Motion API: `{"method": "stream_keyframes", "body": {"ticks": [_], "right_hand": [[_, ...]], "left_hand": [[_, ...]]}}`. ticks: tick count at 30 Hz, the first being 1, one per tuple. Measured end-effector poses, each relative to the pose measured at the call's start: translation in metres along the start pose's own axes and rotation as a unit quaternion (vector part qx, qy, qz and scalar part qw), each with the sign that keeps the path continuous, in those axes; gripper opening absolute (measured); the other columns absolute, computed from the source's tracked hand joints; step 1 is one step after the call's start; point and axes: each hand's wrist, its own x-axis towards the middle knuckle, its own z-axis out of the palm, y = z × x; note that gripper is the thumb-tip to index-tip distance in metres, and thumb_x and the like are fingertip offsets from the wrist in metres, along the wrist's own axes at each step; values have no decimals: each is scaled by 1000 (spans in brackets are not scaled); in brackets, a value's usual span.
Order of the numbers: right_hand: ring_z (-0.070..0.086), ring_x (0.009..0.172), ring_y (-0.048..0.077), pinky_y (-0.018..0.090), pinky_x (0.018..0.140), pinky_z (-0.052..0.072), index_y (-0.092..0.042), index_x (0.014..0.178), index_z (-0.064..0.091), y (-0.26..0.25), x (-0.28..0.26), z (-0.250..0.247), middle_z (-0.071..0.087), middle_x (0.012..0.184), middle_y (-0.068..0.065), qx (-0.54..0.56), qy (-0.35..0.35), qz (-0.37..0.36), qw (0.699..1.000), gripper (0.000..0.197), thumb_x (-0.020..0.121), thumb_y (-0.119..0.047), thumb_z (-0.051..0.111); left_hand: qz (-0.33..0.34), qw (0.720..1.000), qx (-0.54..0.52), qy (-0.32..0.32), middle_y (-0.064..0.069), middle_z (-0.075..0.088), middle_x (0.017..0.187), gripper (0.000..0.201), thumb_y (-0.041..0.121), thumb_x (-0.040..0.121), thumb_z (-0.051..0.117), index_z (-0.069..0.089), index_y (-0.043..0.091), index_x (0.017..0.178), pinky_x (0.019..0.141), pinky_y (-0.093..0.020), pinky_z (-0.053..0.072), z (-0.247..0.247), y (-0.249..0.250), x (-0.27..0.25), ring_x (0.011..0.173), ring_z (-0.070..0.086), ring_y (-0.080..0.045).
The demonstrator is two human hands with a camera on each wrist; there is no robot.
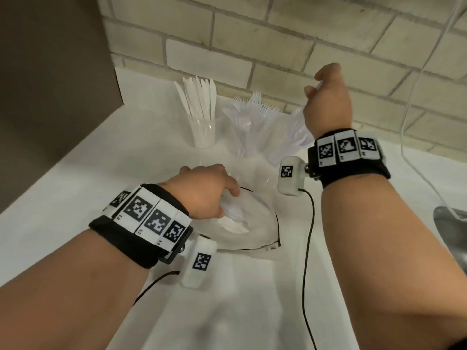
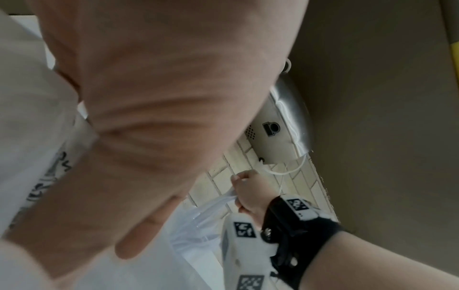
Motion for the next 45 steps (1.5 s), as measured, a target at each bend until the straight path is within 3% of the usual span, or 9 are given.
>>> {"method": "stream_keyframes", "body": {"ticks": [9,15,19,22,27,31,35,40,45], "right_hand": [[42,121,32,46,93,36,-14,129,45,36,-7,47,53,129,8,-312,-168,3,935,35,99,-29,34],[37,124,36,50,97,32,-23,133,49,20,-14,20,41,139,8,-315,-113,-39,942,38,98,-33,40],[46,117,27,32,98,38,-19,116,64,-23,-51,-8,50,128,7,-156,-153,-91,972,27,94,-19,49],[58,91,12,14,72,40,-18,98,71,-55,-100,-11,63,98,-4,-46,-308,-121,942,22,89,-10,52],[58,110,22,25,86,44,-10,121,59,-54,-157,2,61,115,4,-209,-518,-122,820,42,83,-26,69],[50,122,27,31,98,42,-5,133,43,-35,-175,15,50,133,13,-271,-528,-80,801,74,77,-40,76],[42,125,35,44,107,38,-4,139,33,-23,-184,29,42,136,18,-285,-496,-65,817,95,70,-52,76],[48,119,28,48,100,39,-25,126,49,-25,-183,27,48,123,4,-258,-522,-55,811,60,74,-41,74],[54,99,22,50,102,32,-22,93,49,-25,-184,28,52,90,-8,-257,-550,-46,793,27,79,-35,69]], "left_hand": [[2,999,-41,26,13,42,130,36,27,81,65,59,44,112,102,-35,30,6,-9,-3,111,49,-12],[-14,998,-43,38,14,36,140,18,33,83,65,67,46,96,108,-40,28,7,-23,-14,124,42,-14],[-27,995,-87,43,8,36,142,17,38,84,64,68,42,100,104,-29,36,12,-29,-21,122,46,-13],[-46,994,-80,54,4,38,140,22,45,80,66,70,37,100,98,-25,39,19,-25,-19,118,50,-13],[-91,996,-16,9,2,31,142,72,61,60,70,55,38,126,97,-41,47,32,-27,-17,123,46,-24],[-70,997,-16,-41,5,20,145,102,61,41,73,34,44,134,88,-39,54,41,-26,-21,132,40,-28],[-77,996,-30,-32,-6,3,148,111,40,54,84,20,31,144,89,-34,53,48,-17,-25,112,56,-29],[-95,981,-166,33,-7,22,143,85,40,76,72,26,22,145,96,-24,38,43,-10,-23,118,48,-21],[-82,978,-185,56,-9,26,142,73,1,76,59,30,15,142,94,-29,43,44,-10,-22,113,53,-30]]}}
